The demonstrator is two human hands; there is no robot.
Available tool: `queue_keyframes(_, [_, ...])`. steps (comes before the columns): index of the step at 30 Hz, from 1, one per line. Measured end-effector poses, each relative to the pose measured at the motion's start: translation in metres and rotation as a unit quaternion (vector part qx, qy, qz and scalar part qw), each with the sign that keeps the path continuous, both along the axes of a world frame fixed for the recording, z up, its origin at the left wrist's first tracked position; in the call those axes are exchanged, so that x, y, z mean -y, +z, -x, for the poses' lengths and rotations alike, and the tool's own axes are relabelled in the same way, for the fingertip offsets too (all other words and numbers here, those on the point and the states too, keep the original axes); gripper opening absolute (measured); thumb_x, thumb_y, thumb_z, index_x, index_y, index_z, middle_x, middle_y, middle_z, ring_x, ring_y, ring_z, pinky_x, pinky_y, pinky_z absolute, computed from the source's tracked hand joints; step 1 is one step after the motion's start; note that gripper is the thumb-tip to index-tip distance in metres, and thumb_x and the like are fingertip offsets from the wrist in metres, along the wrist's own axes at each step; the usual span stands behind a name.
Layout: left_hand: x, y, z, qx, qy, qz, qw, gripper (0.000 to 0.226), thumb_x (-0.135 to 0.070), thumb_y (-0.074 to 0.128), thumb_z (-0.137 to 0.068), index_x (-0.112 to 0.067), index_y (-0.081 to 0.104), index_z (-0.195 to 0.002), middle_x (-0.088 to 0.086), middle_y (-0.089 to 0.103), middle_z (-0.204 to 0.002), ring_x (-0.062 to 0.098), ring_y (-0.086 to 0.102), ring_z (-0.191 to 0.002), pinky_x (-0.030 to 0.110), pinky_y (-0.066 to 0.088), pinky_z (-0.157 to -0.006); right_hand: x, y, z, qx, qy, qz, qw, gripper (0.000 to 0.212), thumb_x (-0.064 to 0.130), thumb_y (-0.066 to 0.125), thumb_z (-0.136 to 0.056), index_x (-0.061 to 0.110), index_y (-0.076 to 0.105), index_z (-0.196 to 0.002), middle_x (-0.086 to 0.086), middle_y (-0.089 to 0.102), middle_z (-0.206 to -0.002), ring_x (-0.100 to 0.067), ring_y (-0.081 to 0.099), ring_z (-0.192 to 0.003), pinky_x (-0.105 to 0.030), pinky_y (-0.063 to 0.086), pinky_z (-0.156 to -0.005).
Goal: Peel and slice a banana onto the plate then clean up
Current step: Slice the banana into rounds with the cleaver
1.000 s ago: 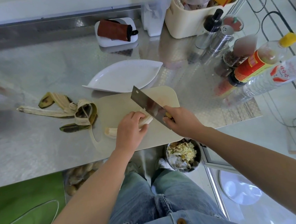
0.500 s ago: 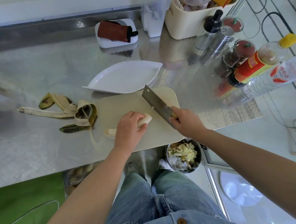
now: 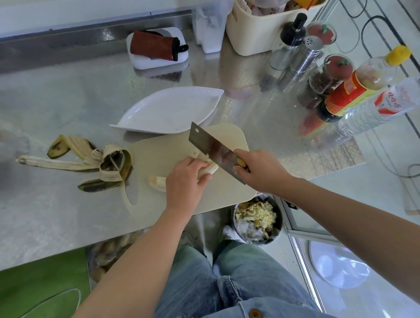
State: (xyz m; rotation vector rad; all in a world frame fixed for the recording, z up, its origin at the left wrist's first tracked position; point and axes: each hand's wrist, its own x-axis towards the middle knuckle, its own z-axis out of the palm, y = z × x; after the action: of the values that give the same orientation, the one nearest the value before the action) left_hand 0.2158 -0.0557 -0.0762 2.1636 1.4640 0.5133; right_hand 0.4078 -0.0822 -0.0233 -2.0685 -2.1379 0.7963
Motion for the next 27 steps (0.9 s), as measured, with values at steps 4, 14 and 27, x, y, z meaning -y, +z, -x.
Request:
queue_keyframes(4, [0.001,0.001,0.0,-0.003,-0.001,0.0,1.0,0.027,-0.022,0.078,-0.073,-0.017,0.07,-0.098,0.001,0.065,-0.09,0.022,0.059,-0.083,0.033,0.048,-0.068,0.0,0.001,-0.002,-0.003,-0.005,-0.003,1.0,0.011,0.02,0.048,-0.093,0.016,0.041,-0.086,0.0,0.043,-0.058,-0.028,0.048,-0.058,-0.035,0.041,-0.051])
queue_keyframes(14, [0.002,0.0,0.04,-0.056,0.013,-0.024,0.998,0.036,-0.02,0.074,-0.077,-0.007,0.063,-0.109,0.008,0.062,-0.093,0.021,0.058,-0.08,0.029,0.049,-0.066,-0.004,-0.012,0.012,-0.027,0.01,0.032,0.999,0.015,0.023,0.048,-0.095,0.01,0.052,-0.099,-0.005,0.051,-0.07,-0.027,0.052,-0.065,-0.037,0.043,-0.058])
queue_keyframes(27, [-0.003,-0.003,0.019,-0.042,-0.028,-0.008,0.999,0.039,-0.016,0.072,-0.079,-0.01,0.063,-0.116,0.008,0.061,-0.096,0.025,0.055,-0.088,0.033,0.047,-0.074,0.01,-0.013,-0.009,-0.03,-0.069,0.009,0.997,0.018,0.02,0.051,-0.093,0.016,0.04,-0.079,-0.006,0.048,-0.06,-0.03,0.051,-0.057,-0.042,0.043,-0.052])
